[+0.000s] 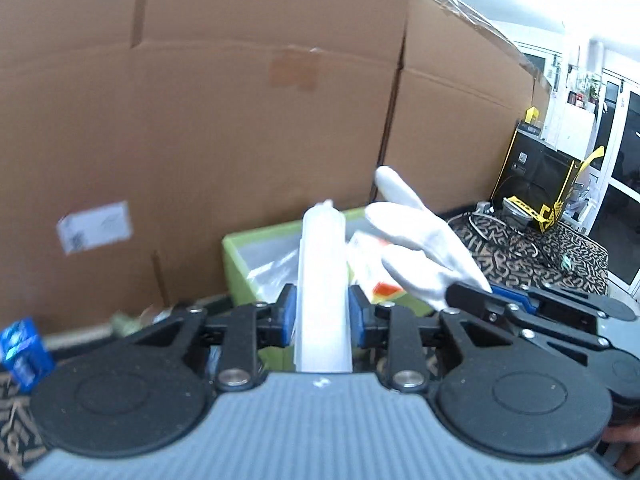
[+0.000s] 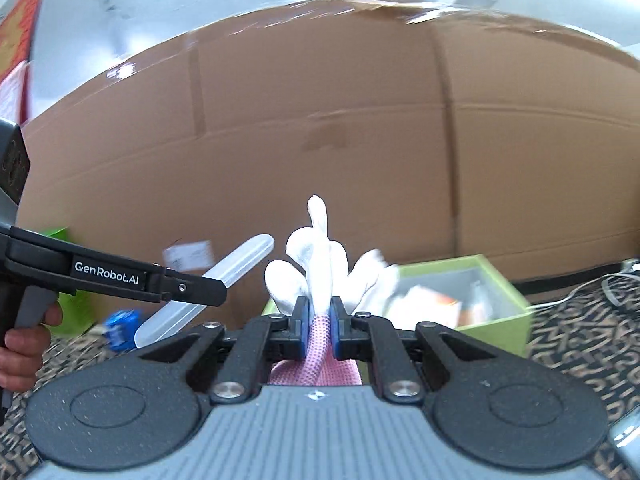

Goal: Organize objects
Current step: 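Carry the plastic case and glove over the shoebox, then open both tools to drop the plastic case and glove into the shoebox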

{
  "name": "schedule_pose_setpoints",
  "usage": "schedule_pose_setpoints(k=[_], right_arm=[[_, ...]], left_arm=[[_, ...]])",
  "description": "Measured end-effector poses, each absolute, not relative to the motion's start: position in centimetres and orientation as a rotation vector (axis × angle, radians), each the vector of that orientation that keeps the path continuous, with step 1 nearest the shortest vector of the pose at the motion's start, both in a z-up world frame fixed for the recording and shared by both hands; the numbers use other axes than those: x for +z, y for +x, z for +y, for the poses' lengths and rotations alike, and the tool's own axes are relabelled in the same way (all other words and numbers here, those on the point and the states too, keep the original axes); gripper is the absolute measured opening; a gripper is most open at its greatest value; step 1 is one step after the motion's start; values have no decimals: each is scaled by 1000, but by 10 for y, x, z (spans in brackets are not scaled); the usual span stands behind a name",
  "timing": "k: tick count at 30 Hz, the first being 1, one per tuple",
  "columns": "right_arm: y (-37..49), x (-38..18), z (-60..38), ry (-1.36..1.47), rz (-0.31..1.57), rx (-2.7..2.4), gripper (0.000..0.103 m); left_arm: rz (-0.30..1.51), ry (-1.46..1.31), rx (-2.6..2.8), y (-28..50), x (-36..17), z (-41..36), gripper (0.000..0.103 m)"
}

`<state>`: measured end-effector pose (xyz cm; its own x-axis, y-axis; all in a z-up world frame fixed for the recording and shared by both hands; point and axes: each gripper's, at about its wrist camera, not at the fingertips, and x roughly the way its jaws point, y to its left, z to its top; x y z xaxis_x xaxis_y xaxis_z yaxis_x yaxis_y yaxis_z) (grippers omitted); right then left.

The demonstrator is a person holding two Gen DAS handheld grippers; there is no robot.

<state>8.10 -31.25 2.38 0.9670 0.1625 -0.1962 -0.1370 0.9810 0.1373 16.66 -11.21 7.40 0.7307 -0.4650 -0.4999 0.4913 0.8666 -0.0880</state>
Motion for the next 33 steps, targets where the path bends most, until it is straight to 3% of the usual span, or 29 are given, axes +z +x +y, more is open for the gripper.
schedule_pose_setpoints(k=[8, 16, 18, 20, 22, 26, 30, 33], right_arm=[[134, 24, -345, 134, 188, -8, 13], [195, -4, -354, 148, 295, -40, 13], [206, -14, -351, 130, 334, -37, 18], [209, -22, -348, 104, 351, -51, 53], [206, -26, -348, 84, 334, -69, 65], [202, -27, -351, 97, 339, -86, 74], [187, -15, -349, 110, 322, -80, 75], [171, -1, -344, 108, 281, -64, 81]], left_arm=[[550, 120, -491, 231, 56, -167, 27], [619, 128, -476, 267, 20, -173, 27], [635, 133, -472, 271, 12, -175, 28], [631, 125, -471, 273, 5, -173, 39], [606, 120, -454, 270, 1, -168, 64], [595, 101, -448, 267, 0, -162, 68], [581, 61, -440, 259, 10, -157, 87], [546, 40, -430, 248, 25, -145, 103]])
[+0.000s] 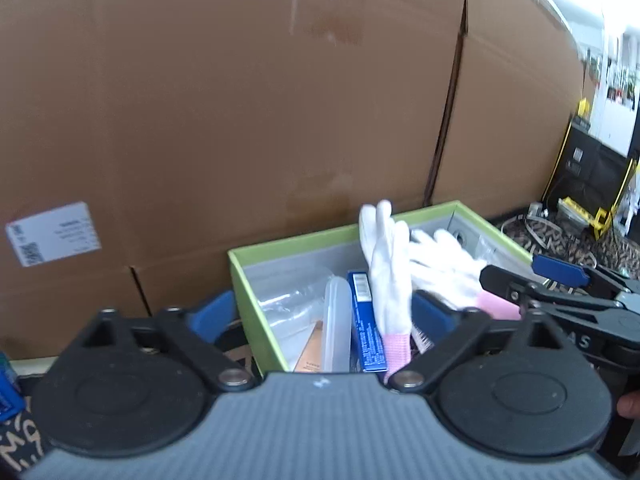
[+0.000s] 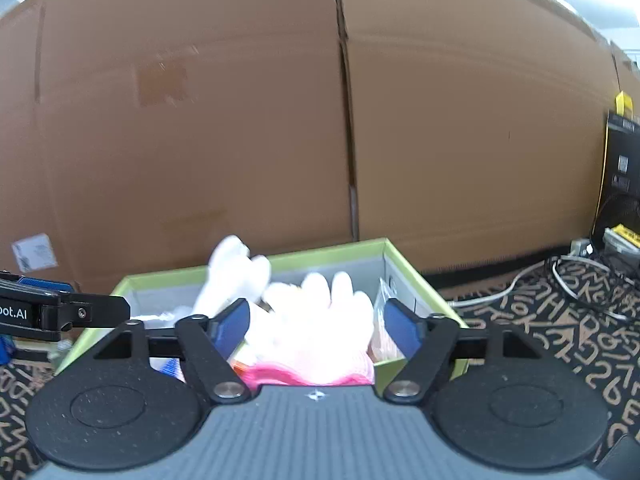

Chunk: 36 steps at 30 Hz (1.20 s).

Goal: Organize objects
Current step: 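Open both tools to drop the plastic case and glove into the shoebox, then move the left tool to the blue cube box while the right tool approaches the VIVX box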

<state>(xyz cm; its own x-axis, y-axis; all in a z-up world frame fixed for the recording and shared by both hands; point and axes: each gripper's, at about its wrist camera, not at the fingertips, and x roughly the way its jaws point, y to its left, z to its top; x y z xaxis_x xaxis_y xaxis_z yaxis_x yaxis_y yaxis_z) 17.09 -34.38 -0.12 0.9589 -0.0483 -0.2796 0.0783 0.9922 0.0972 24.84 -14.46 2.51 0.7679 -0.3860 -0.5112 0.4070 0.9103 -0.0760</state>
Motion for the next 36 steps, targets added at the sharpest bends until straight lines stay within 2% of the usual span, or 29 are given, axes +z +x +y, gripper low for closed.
schedule_pose_setpoints(k=[7, 10, 24, 36], right_arm=[[137, 22, -321, 84, 212, -19, 88], [125, 26, -311, 70, 194, 3, 94], [95, 1, -257, -24, 246, 91, 95], [97, -31, -196, -82, 344, 275, 95]], left_arm=[[509, 40, -400, 214, 47, -129, 103], [508, 45, -379, 198, 52, -120, 103], [546, -26, -225, 144, 41, -55, 103], [644, -117, -123, 125, -7, 22, 103]])
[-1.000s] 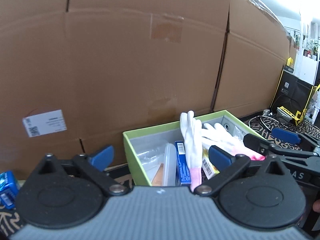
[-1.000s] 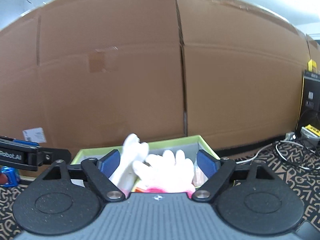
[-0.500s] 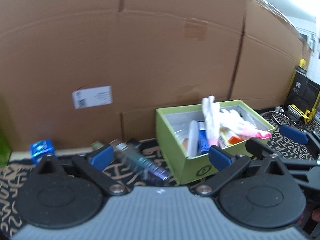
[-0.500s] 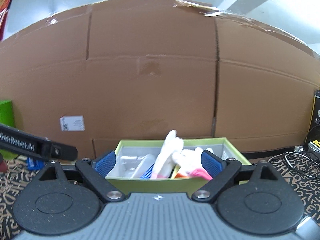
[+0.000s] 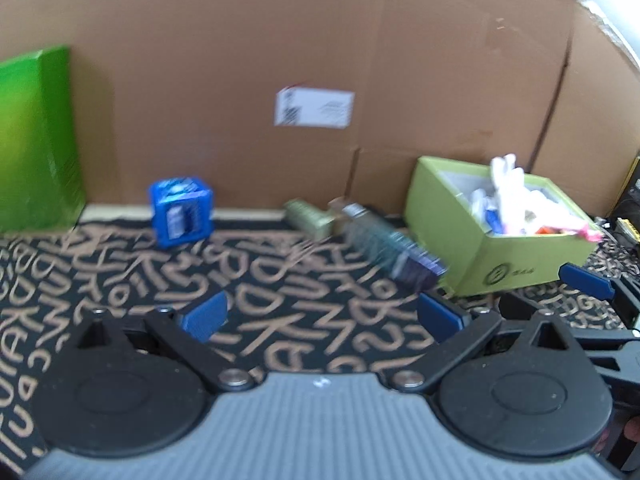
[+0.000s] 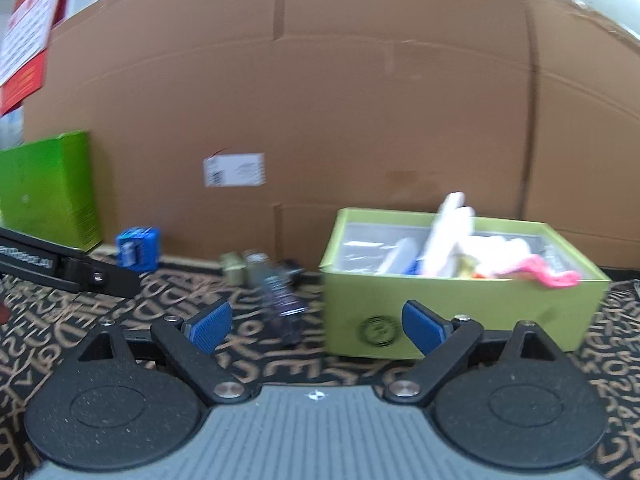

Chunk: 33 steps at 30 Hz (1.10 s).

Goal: Organize objects
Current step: 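Move the left tool to the blue cube box while the right tool approaches the VIVX box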

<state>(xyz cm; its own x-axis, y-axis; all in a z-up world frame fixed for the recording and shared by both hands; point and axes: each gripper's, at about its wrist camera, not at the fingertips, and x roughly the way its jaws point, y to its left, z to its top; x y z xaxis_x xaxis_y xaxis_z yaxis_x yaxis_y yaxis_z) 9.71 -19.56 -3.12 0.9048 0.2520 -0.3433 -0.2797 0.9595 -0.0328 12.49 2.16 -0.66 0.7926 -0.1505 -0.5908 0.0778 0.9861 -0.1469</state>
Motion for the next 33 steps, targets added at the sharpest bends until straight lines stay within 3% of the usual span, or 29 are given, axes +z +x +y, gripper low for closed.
schedule_pose_setpoints(k=[18, 20, 24, 27, 33], right_arm=[[184, -40, -107, -336, 376, 314, 75], [196, -44, -102, -374, 388, 291, 68], [213, -53, -97, -436, 415, 260, 67], [214, -56, -97, -427, 442, 280, 61], [181, -58, -93, -401, 439, 406, 61]], left_arm=[[686, -206, -3, 157, -30, 111, 103], [684, -193, 12, 167, -29, 114, 103], [681, -197, 37, 197, -29, 119, 103], [676, -178, 77, 225, -30, 119, 103], [712, -160, 137, 277, -42, 117, 103]])
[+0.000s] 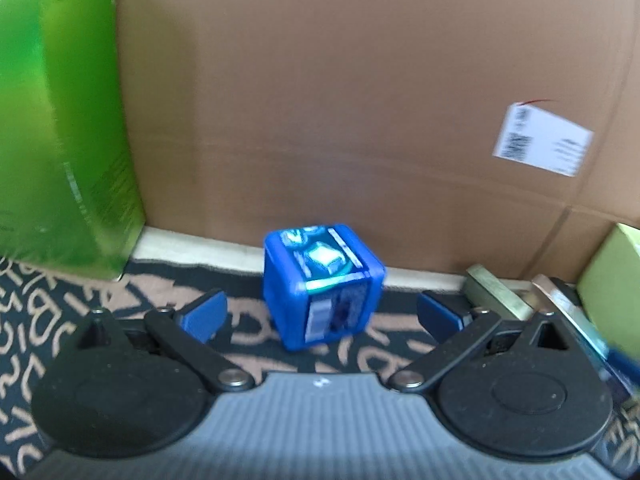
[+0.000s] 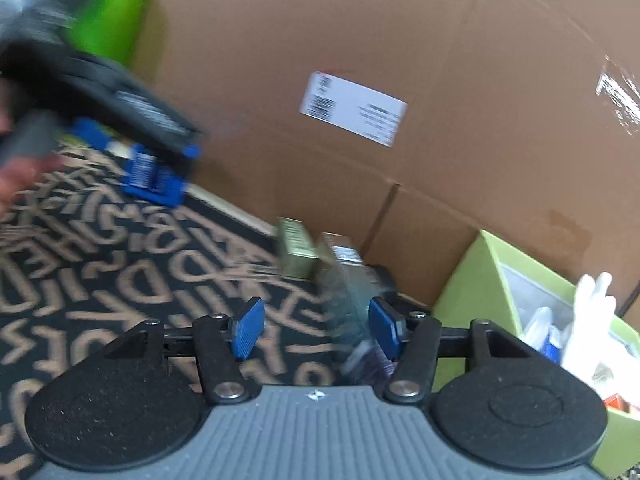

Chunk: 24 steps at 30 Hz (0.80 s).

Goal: Organize objects
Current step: 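Move the left tool to the blue cube box while the right tool approaches the VIVX box, then grasp the blue cube box with the left tool while the right tool grasps the silver-blue VIVX box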

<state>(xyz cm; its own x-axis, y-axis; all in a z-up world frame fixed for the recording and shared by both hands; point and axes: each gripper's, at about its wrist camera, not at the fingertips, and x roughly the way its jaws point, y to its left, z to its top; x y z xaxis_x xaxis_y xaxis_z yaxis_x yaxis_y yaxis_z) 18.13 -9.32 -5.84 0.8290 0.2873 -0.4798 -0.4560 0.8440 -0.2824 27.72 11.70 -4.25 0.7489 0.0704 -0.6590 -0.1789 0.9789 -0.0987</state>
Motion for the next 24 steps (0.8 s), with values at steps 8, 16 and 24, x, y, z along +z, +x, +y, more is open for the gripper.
schedule_pose_setpoints(k=[8, 16, 24], right_arm=[[191, -44, -96, -397, 382, 360, 65], [206, -51, -109, -303, 457, 361, 66], [177, -44, -95, -315, 404, 467, 65]], left_arm=[[741, -181, 180, 303, -53, 119, 96], [742, -136, 99, 284, -51, 120, 57], [736, -121, 27, 240, -47, 111, 57]])
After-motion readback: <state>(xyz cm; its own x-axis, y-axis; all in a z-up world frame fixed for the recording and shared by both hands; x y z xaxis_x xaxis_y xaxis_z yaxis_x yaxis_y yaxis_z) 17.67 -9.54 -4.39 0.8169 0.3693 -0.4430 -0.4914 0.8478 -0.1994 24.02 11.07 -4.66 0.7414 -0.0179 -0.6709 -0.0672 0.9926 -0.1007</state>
